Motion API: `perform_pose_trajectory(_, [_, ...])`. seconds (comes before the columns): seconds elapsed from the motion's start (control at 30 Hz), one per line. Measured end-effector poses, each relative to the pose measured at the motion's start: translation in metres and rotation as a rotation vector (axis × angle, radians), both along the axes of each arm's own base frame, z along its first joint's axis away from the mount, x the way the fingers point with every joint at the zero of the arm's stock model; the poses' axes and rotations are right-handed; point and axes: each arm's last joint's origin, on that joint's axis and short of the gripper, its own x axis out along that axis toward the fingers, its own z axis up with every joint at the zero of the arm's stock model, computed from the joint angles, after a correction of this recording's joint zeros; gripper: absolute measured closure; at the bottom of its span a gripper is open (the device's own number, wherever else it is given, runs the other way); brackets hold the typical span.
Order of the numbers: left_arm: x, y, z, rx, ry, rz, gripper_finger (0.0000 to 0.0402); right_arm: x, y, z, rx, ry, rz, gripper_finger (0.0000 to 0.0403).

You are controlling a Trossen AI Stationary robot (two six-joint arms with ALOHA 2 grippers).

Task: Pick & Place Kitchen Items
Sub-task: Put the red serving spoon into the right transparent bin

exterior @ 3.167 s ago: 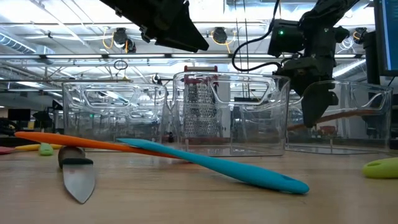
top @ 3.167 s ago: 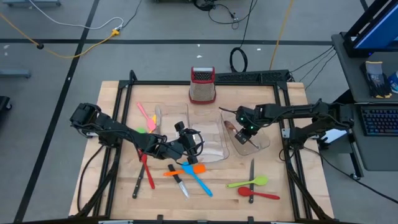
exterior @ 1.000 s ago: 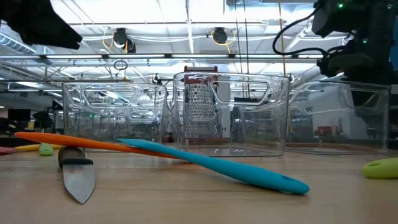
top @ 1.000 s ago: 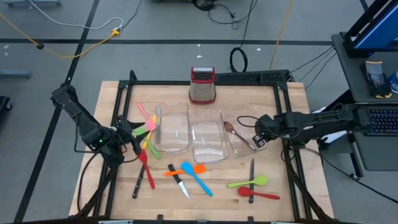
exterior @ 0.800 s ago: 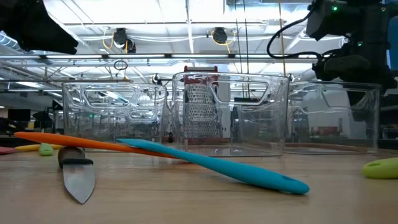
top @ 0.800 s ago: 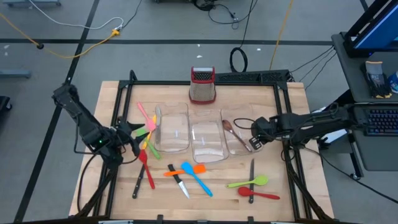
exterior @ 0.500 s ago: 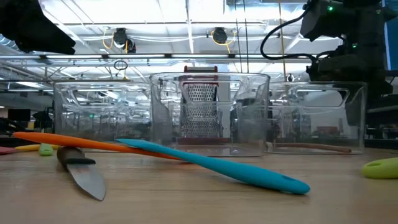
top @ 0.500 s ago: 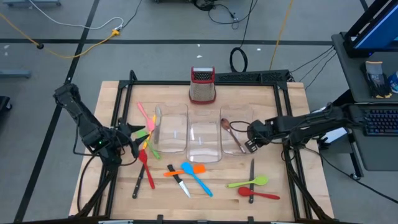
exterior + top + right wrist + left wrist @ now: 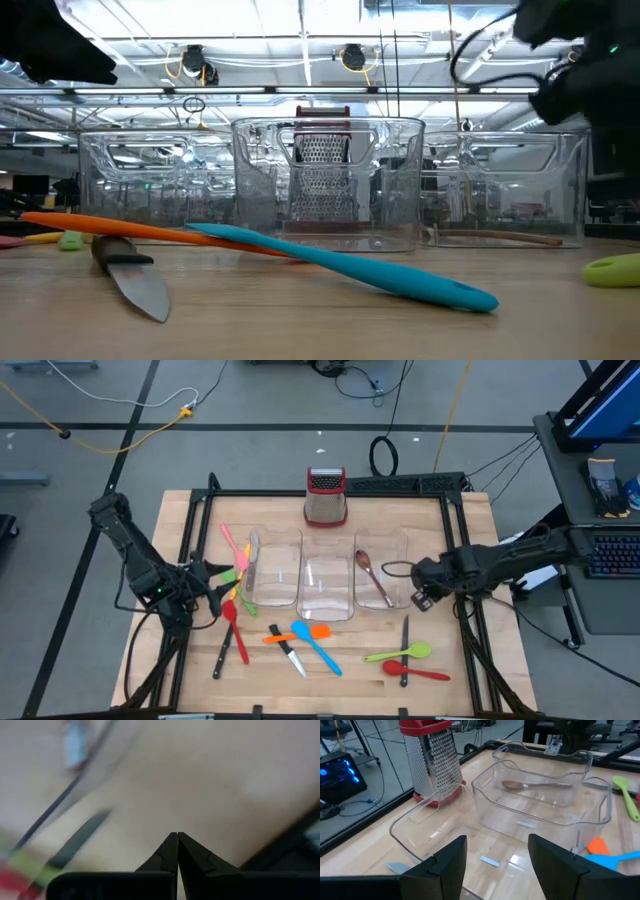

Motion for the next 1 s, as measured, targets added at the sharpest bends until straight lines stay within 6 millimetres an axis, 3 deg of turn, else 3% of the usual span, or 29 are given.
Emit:
perform_pose_trajectory(0.2, [-0.001, -0.002, 0.0, 0.006, 0.001, -0.02, 0.0186, -0.001, 0.031, 0.008, 0.118, -0.127, 0.203, 0.0403])
perform_pose_trajectory(0.43, [-0.003, -0.003, 0.0, -0.023, -0.017, -0.02, 0.0186, 0.001, 0.078, 0.005, 0.115, -0.248, 0.342, 0.0403])
perform_pose_trajectory(0.77, [-0.003, -0.003, 0.0, -0.036, -0.042, -0.008, 0.0186, -0.004, 0.14, -0.021, 0.11, -0.173, 0.399, 0.0403])
perform_pose_trajectory(1.0, [-0.003, -0.003, 0.001, -0.046, -0.057, 0.001, 0.0186, 0.007, 0.166, -0.018, 0.005, -0.211, 0.443, 0.0403])
